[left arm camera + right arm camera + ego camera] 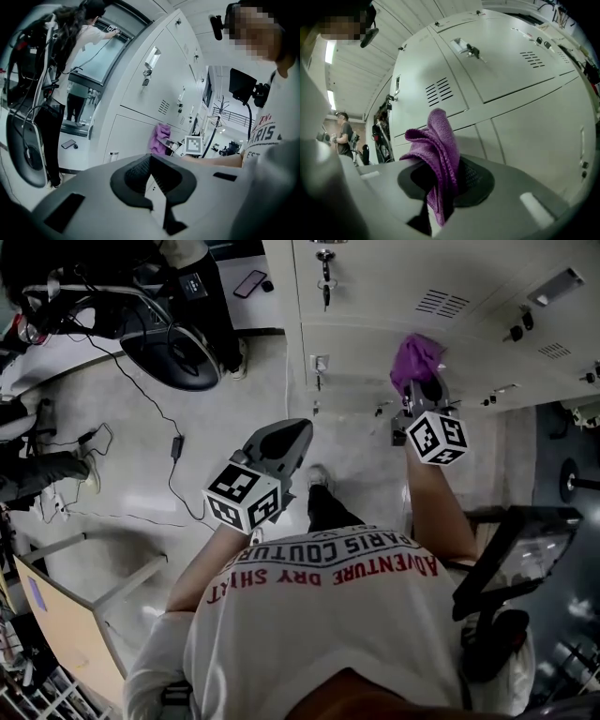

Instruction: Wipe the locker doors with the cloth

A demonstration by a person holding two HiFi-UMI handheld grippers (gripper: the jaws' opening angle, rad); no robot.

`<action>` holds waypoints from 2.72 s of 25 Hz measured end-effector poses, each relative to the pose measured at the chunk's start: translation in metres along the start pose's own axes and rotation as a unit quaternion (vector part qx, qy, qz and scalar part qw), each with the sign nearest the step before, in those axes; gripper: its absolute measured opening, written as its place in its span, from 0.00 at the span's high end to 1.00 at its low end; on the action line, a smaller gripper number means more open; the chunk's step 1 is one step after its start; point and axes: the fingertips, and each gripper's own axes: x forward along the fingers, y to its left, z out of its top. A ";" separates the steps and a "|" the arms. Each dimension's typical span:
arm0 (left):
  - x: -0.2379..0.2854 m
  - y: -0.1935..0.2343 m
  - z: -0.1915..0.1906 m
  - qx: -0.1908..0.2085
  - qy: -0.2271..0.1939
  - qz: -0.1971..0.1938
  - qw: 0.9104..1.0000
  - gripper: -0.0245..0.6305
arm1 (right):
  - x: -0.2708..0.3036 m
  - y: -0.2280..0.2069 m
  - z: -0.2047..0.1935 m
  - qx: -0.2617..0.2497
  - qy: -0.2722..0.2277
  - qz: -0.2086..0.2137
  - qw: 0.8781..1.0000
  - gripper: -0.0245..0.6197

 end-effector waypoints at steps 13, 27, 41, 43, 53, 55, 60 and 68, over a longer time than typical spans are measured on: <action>-0.030 0.049 -0.006 -0.028 -0.012 0.063 0.998 0.96 | 0.046 0.152 -0.107 -0.018 0.099 0.163 0.981 0.85; -0.035 0.057 -0.023 -0.035 0.004 0.079 0.996 0.96 | 0.092 0.139 -0.171 -0.042 0.157 0.116 0.980 0.85; -0.015 0.037 -0.028 -0.017 0.021 0.052 0.998 0.96 | 0.086 0.106 -0.162 -0.052 0.151 0.082 0.984 0.85; -0.010 0.033 -0.028 -0.015 0.024 0.046 0.999 0.96 | 0.082 0.095 -0.159 -0.048 0.147 0.070 0.985 0.85; 0.016 0.007 -0.035 0.000 0.041 0.004 0.999 0.96 | 0.049 0.015 -0.131 -0.063 0.130 0.007 0.990 0.85; 0.020 0.002 -0.037 0.003 0.045 -0.002 0.999 0.96 | 0.042 -0.003 -0.125 -0.061 0.126 -0.010 0.990 0.85; 0.029 -0.005 -0.038 0.005 0.049 -0.010 0.999 0.96 | 0.022 -0.049 -0.112 -0.061 0.121 -0.051 0.989 0.85; 0.036 -0.008 -0.043 0.010 0.054 -0.014 0.998 0.96 | -0.001 -0.103 -0.098 -0.031 0.110 -0.111 0.987 0.85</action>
